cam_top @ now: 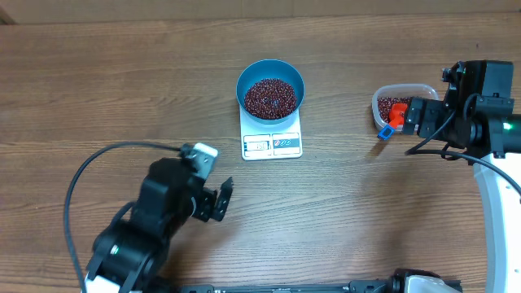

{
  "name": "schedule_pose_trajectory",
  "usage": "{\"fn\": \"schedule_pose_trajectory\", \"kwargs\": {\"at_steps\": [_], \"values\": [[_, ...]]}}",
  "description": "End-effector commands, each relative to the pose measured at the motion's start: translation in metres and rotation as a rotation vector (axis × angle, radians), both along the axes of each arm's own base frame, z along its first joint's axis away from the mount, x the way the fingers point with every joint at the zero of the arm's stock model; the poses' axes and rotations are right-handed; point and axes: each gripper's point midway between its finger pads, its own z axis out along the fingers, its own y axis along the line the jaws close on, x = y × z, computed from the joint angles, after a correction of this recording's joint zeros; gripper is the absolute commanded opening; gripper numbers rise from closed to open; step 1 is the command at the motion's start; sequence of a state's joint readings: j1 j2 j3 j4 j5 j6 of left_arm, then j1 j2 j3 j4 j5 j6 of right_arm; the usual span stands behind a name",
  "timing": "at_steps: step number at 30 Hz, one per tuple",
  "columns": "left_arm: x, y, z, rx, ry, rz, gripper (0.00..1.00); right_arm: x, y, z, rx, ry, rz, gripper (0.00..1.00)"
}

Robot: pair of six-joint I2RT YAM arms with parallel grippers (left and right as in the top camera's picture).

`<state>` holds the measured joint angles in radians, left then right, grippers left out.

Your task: Scoop item into bowl and weigh 150g on scale

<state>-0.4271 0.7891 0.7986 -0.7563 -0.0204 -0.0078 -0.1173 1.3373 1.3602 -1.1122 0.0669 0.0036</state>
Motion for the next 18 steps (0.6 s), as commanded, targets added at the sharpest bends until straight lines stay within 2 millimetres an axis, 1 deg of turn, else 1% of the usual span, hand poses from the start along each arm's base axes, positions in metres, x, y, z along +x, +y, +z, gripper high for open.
{"fn": "schedule_pose_trajectory", "kwargs": {"at_steps": [1, 7, 13, 18], "values": [[-0.005, 0.013, 0.001, -0.058, -0.088, 0.031, 1.00, 0.000, -0.001, 0.001, -0.001, -0.006, 0.000, 1.00], [-0.005, 0.026, 0.007, -0.140, -0.251, 0.075, 1.00, 0.000, -0.001, 0.001, -0.001, -0.006, 0.000, 1.00], [0.004, 0.044, 0.020, -0.196, -0.475, 0.141, 0.99, 0.000, -0.001, 0.001, -0.001, -0.006, 0.000, 1.00], [0.006, 0.059, 0.024, -0.191, -0.644, 0.180, 1.00, 0.000, -0.001, 0.001, -0.001, -0.006, 0.000, 1.00]]}}
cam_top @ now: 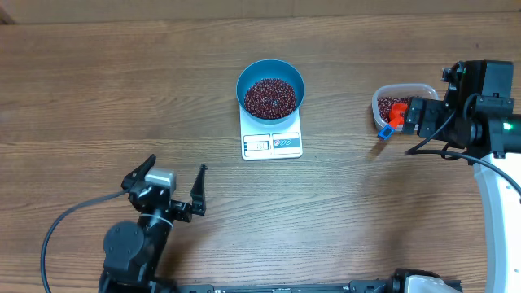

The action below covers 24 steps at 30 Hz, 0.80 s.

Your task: Scoop item into bowl and weigh 150g on scale

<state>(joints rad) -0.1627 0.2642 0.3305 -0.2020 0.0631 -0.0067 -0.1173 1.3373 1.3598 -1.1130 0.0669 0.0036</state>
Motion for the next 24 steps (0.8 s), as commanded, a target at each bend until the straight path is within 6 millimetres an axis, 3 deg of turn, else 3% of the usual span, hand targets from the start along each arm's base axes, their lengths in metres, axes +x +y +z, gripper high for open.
{"fn": "schedule_pose_trajectory", "kwargs": {"at_steps": [1, 11, 24], "values": [[-0.001, 0.008, -0.005, 0.032, -0.089, 0.021, 1.00, 0.001, -0.001, 0.002, -0.001, -0.008, 0.000, 1.00], [-0.001, 0.030, -0.008, 0.092, -0.293, 0.116, 1.00, 0.001, -0.001, 0.002, -0.001, -0.008, 0.000, 1.00], [0.001, 0.035, -0.067, 0.237, -0.107, 0.097, 1.00, 0.001, -0.001, 0.001, -0.001, -0.007, 0.000, 1.00]]}}
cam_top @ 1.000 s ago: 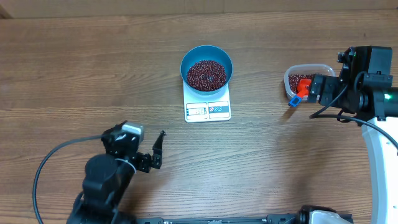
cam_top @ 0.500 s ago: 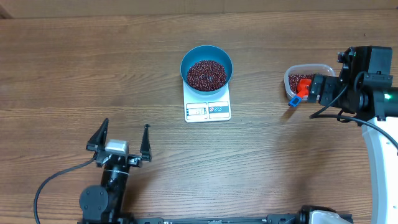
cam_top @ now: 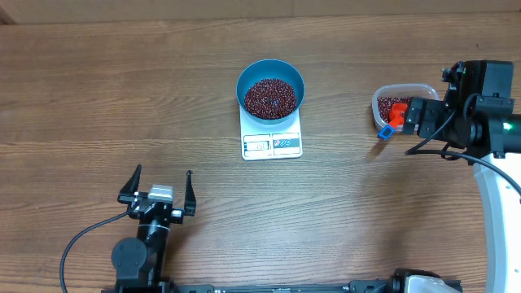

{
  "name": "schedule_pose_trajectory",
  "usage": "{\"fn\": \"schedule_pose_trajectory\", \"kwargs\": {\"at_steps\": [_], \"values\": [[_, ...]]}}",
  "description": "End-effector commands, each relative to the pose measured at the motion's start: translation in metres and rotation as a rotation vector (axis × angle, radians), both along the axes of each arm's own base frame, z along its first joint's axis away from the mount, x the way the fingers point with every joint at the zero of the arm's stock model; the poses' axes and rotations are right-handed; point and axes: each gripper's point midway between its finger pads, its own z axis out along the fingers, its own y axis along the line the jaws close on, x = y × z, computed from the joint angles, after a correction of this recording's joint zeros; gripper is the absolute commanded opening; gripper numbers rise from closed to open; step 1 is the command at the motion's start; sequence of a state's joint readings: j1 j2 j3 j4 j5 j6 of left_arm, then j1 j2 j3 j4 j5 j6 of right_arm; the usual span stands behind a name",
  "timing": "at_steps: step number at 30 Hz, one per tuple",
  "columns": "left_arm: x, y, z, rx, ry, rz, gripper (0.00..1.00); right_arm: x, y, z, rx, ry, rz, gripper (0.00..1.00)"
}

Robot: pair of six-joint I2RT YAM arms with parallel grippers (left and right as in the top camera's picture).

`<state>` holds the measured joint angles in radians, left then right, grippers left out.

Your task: Scoop item into bowl and weigh 150g on scale

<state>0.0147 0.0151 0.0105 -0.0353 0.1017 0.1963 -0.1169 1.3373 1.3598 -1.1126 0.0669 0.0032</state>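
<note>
A blue bowl (cam_top: 270, 89) filled with dark red beans stands on the small white scale (cam_top: 272, 143) at the table's middle back. At the right, a clear tub (cam_top: 383, 96) of the same beans holds an orange scoop (cam_top: 397, 109) with a blue end. My right gripper (cam_top: 406, 116) reaches into that tub at the scoop; its fingers are too hidden to tell whether they grip it. My left gripper (cam_top: 163, 172) stands open near the front left, far from the scale, with nothing between its fingers.
The right arm's black body (cam_top: 476, 106) and its cable lie along the right edge. The left arm's base and cable (cam_top: 81, 240) sit at the front left. Bare wooden table (cam_top: 122, 81) lies around the scale.
My left gripper has drawn back a little toward the front edge and turned straight, its open fingers now pointing away from me. The right arm, bowl and scale have not moved.
The left arm first lay folded at the front left with its gripper turned toward the right. Then it was pulled back with the gripper open and slightly angled. Now it is squared up, open. The right gripper stayed at the bean tub throughout.
</note>
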Motion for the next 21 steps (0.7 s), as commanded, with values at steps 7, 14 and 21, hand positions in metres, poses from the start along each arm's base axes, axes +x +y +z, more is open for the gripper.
{"fn": "schedule_pose_trajectory", "kwargs": {"at_steps": [7, 14, 21], "values": [[-0.0011, -0.0021, -0.0086, 0.018, 0.027, -0.016, 1.00, 0.0006, -0.0007, 0.0014, 0.000, -0.006, -0.001, 1.00], [-0.0010, -0.0022, -0.0082, -0.054, 0.032, -0.013, 1.00, 0.0006, -0.0008, 0.0014, 0.000, -0.006, -0.001, 1.00], [-0.0010, -0.0021, -0.0081, -0.054, 0.032, -0.012, 1.00, 0.0006, -0.0008, 0.0014, 0.000, -0.006, -0.001, 1.00]]}}
